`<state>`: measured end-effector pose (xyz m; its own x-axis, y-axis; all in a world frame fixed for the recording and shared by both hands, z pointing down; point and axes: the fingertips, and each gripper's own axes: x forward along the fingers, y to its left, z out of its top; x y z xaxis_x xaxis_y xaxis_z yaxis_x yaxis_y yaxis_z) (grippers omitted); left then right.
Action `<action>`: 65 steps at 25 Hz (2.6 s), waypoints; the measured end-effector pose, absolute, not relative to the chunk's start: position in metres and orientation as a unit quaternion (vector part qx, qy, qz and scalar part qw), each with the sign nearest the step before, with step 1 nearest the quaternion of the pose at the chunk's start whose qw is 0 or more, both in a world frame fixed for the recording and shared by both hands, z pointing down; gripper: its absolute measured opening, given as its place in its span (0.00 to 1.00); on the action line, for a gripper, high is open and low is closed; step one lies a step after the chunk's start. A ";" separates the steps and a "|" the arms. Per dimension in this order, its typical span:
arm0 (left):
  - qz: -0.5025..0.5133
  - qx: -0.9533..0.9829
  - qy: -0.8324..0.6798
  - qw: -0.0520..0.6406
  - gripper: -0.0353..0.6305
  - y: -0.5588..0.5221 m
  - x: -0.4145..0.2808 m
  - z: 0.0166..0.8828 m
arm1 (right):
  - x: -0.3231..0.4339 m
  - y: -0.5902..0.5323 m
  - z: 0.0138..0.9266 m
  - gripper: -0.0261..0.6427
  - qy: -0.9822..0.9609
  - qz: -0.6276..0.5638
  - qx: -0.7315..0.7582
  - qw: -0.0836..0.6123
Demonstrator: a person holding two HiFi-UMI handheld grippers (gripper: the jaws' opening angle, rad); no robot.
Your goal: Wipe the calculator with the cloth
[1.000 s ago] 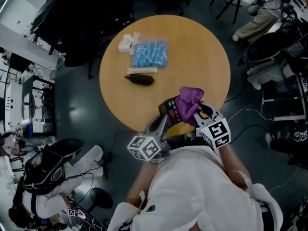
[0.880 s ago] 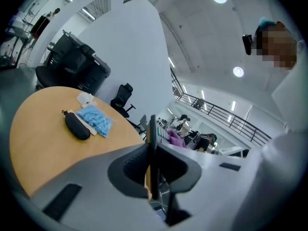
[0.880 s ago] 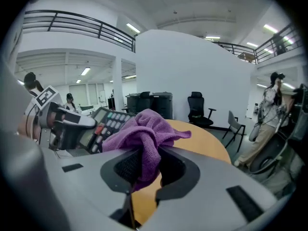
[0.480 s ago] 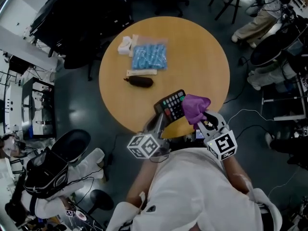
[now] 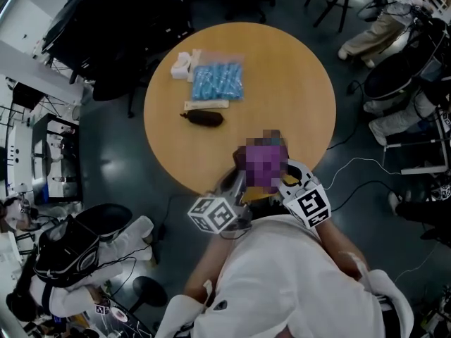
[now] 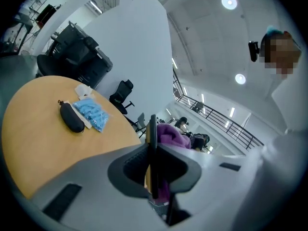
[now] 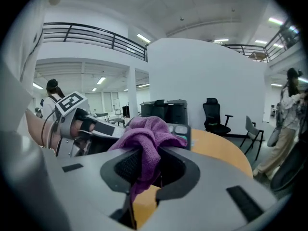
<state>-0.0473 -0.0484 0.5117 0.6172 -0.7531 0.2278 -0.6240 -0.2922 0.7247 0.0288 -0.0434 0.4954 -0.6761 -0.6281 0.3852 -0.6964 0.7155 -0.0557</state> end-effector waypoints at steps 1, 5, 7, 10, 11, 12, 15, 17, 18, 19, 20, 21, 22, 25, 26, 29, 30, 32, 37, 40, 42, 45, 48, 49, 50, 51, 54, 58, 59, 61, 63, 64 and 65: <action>-0.077 0.800 -0.431 0.410 0.13 -0.047 -0.048 0.513 | 0.036 -0.046 0.497 0.17 -0.907 0.103 0.372 0.170; -0.069 0.806 -0.436 0.395 0.13 -0.041 -0.053 0.514 | 0.057 -0.054 0.504 0.17 -0.895 0.105 0.397 0.174; -0.057 0.813 -0.442 0.374 0.13 -0.040 -0.056 0.511 | 0.070 -0.059 0.508 0.17 -0.887 0.104 0.411 0.183; -0.029 0.828 -0.450 0.333 0.13 -0.038 -0.060 0.506 | 0.101 -0.068 0.515 0.17 -0.868 0.112 0.444 0.193; -0.013 0.835 -0.452 0.314 0.13 -0.037 -0.061 0.505 | 0.111 -0.070 0.515 0.17 -0.863 0.112 0.453 0.193; 0.013 0.845 -0.451 0.288 0.13 -0.036 -0.062 0.505 | 0.118 -0.072 0.511 0.17 -0.862 0.108 0.456 0.193; 0.147 0.878 -0.428 0.156 0.13 -0.034 -0.058 0.508 | 0.111 -0.067 0.483 0.17 -0.887 0.064 0.410 0.202; 0.241 0.884 -0.395 0.064 0.13 -0.029 -0.050 0.512 | 0.084 -0.048 0.455 0.17 -0.916 0.016 0.340 0.210; 0.275 0.883 -0.379 0.033 0.13 -0.024 -0.047 0.514 | 0.067 -0.033 0.442 0.17 -0.929 -0.004 0.301 0.214; 0.299 0.881 -0.366 0.013 0.13 -0.019 -0.044 0.517 | 0.049 -0.017 0.432 0.17 -0.940 -0.017 0.264 0.214; 0.312 0.881 -0.356 0.001 0.13 -0.015 -0.041 0.518 | 0.032 0.000 0.425 0.17 -0.950 -0.023 0.230 0.212; 0.317 0.882 -0.347 -0.005 0.13 -0.012 -0.039 0.517 | 0.014 0.013 0.421 0.17 -0.957 -0.026 0.200 0.208; 0.317 0.885 -0.341 -0.009 0.13 -0.011 -0.037 0.514 | -0.001 0.023 0.419 0.17 -0.962 -0.030 0.176 0.205; 0.308 0.892 -0.330 -0.016 0.13 -0.015 -0.031 0.507 | -0.032 0.028 0.430 0.17 -0.965 -0.053 0.145 0.210; 0.306 0.893 -0.330 -0.018 0.13 -0.018 -0.030 0.508 | -0.037 0.022 0.437 0.17 -0.963 -0.057 0.148 0.216; 0.304 0.892 -0.334 -0.025 0.13 -0.024 -0.029 0.515 | -0.036 -0.004 0.449 0.17 -0.956 -0.051 0.183 0.224; 0.302 0.892 -0.336 -0.025 0.13 -0.024 -0.029 0.516 | -0.031 -0.013 0.449 0.17 -0.954 -0.043 0.196 0.221; 0.295 0.892 -0.342 -0.023 0.13 -0.022 -0.030 0.517 | -0.023 -0.027 0.443 0.17 -0.956 -0.013 0.212 0.204; 0.268 0.896 -0.354 -0.021 0.13 -0.019 -0.031 0.513 | 0.012 -0.058 0.443 0.17 -0.950 0.042 0.249 0.186; 0.235 0.901 -0.364 -0.034 0.13 -0.019 -0.029 0.493 | 0.029 -0.066 0.448 0.17 -0.948 0.072 0.254 0.178; 0.217 0.901 -0.372 -0.050 0.13 -0.019 -0.027 0.479 | 0.036 -0.066 0.453 0.17 -0.946 0.087 0.257 0.175; 0.217 0.900 -0.372 -0.074 0.13 -0.019 -0.025 0.474 | 0.045 -0.066 0.463 0.17 -0.943 0.116 0.267 0.163; 0.216 0.901 -0.369 -0.077 0.13 -0.017 -0.025 0.474 | 0.059 -0.068 0.479 0.17 -0.934 0.141 0.286 0.160; 0.214 0.901 -0.369 -0.076 0.13 -0.017 -0.025 0.473 | 0.065 -0.069 0.485 0.17 -0.931 0.148 0.292 0.162; 0.212 0.902 -0.368 -0.075 0.13 -0.016 -0.026 0.473 | 0.071 -0.069 0.492 0.17 -0.928 0.155 0.298 0.165; 0.210 0.903 -0.368 -0.073 0.13 -0.015 -0.026 0.472 | 0.076 -0.069 0.500 0.17 -0.924 0.161 0.303 0.168; 0.210 0.904 -0.363 -0.085 0.13 -0.013 -0.027 0.469 | 0.092 -0.070 0.526 0.17 -0.912 0.177 0.318 0.190; 0.234 0.893 -0.356 -0.145 0.13 -0.010 -0.028 0.468 | 0.120 -0.075 0.559 0.17 -0.891 0.197 0.346 0.218; 0.253 0.882 -0.350 -0.186 0.13 -0.008 -0.028 0.469 | 0.129 -0.078 0.562 0.17 -0.886 0.201 0.356 0.219; 0.301 0.848 -0.331 -0.285 0.13 -0.005 -0.029 0.472 | 0.147 -0.087 0.562 0.17 -0.877 0.198 0.376 0.222; 0.344 0.805 -0.296 -0.383 0.13 -0.005 -0.029 0.476 | 0.159 -0.097 0.554 0.17 -0.875 0.182 0.387 0.227; 0.357 0.786 -0.276 -0.423 0.13 -0.005 -0.029 0.478 | 0.161 -0.102 0.547 0.17 -0.877 0.171 0.385 0.231; 0.362 0.773 -0.257 -0.453 0.13 -0.005 -0.029 0.480 | 0.159 -0.104 0.538 0.17 -0.883 0.159 0.376 0.233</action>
<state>-0.0292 -0.0055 0.4799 0.6051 -0.7257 0.3273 -0.0690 -0.4574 -0.8866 0.1593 -0.1045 0.5383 -0.6088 -0.5902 0.5301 -0.7380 0.6665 -0.1056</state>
